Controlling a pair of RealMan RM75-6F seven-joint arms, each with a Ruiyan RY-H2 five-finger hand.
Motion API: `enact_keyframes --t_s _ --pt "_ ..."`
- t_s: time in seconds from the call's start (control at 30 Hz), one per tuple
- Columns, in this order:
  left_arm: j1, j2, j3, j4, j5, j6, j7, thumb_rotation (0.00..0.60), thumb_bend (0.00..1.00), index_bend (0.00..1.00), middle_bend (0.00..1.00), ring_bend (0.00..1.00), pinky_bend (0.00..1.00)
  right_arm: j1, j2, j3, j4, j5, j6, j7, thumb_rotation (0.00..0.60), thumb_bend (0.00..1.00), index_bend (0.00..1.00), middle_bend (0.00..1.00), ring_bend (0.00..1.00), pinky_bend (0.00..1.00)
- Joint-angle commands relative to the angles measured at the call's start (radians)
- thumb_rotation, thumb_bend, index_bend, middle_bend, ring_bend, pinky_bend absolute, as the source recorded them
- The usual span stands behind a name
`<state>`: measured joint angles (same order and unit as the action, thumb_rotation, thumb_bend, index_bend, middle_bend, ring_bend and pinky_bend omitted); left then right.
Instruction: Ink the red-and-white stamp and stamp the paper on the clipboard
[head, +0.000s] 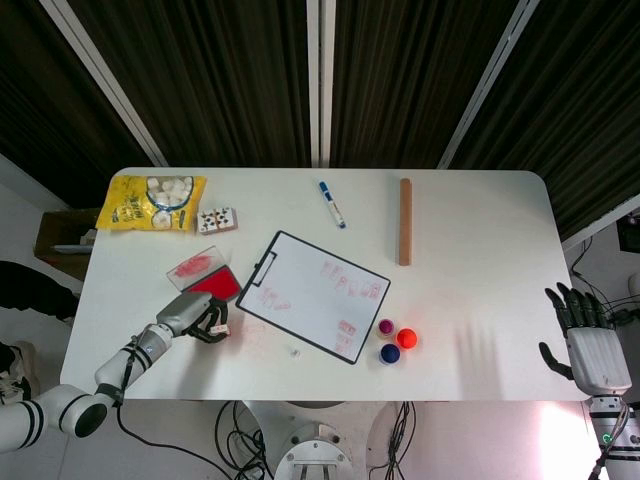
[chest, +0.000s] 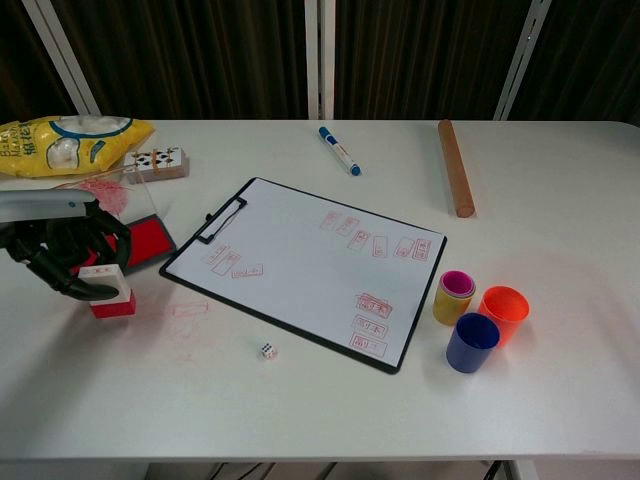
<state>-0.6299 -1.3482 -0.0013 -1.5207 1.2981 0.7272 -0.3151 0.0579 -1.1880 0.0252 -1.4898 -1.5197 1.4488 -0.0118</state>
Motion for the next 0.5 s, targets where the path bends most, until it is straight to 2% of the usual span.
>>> enact_keyframes --t_s 0.03,0.5 --pt "0.02 -0.026 0.011 0.046 0.031 0.018 -0.044 0.6 0.41 0.72 0.72 0.92 0.99 -0.002 0.002 -0.002 -0.004 -0.001 0.003 -0.007 0.6 0.26 0.0 0.0 0.0 0.0" --pt "0.026 -0.099 -0.006 0.151 0.093 0.053 -0.151 0.6 0.41 0.7 0.7 0.92 0.99 0.002 0.004 0.002 -0.009 0.016 -0.011 -0.018 0.6 0.26 0.0 0.0 0.0 0.0"
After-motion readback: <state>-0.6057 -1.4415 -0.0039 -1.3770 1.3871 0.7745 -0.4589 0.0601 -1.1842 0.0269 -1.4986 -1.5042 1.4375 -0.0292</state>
